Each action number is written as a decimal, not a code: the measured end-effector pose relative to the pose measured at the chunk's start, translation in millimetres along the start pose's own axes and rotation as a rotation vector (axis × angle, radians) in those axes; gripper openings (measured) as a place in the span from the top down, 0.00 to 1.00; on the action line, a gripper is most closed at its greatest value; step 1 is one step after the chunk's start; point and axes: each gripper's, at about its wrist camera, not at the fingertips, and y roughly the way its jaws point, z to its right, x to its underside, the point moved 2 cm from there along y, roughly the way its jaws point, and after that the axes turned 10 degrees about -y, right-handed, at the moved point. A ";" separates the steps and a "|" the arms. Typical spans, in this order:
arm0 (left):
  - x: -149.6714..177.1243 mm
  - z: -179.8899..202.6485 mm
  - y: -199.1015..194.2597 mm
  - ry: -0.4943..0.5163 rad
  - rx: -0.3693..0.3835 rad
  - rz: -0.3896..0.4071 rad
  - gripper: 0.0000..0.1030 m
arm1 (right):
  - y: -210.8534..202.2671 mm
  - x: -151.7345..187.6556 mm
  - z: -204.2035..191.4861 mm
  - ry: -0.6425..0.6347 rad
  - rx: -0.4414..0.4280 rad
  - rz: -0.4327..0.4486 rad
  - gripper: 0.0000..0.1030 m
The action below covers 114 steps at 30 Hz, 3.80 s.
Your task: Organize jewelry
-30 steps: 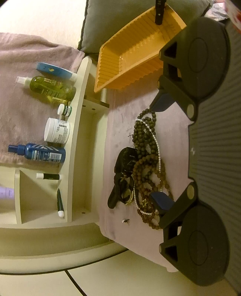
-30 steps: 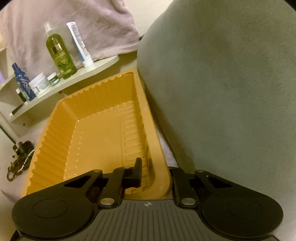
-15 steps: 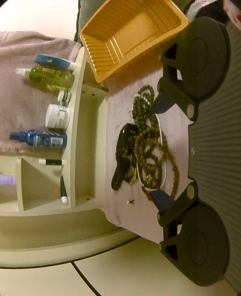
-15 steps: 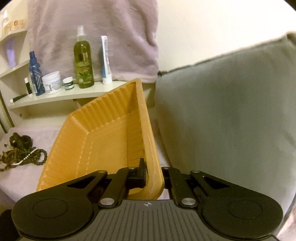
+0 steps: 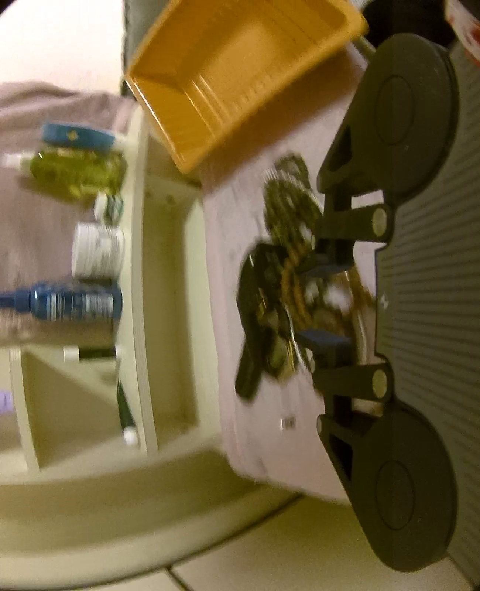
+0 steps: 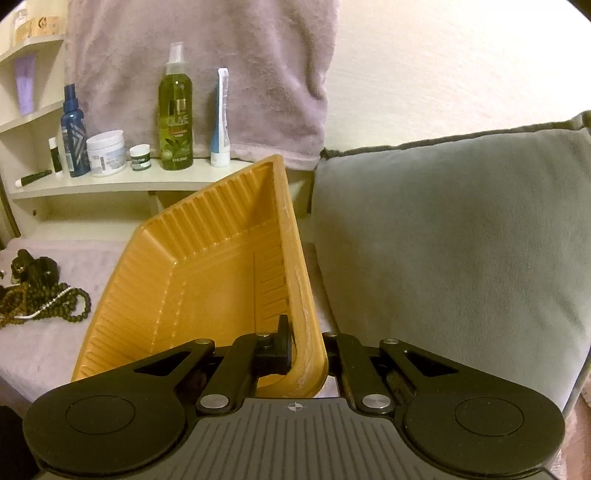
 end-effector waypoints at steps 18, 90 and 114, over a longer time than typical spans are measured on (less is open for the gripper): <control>-8.4 17.1 13.9 -0.063 0.052 -0.040 0.94 | 0.1 1.0 -0.7 -0.004 -0.006 0.005 0.95; -135.7 17.3 -46.4 0.064 -0.037 0.040 0.91 | 2.5 -0.9 -12.2 0.002 -0.055 0.072 0.94; -79.0 53.9 122.5 0.283 0.096 -0.272 0.79 | 14.7 -2.0 -2.4 0.029 -0.082 0.047 0.94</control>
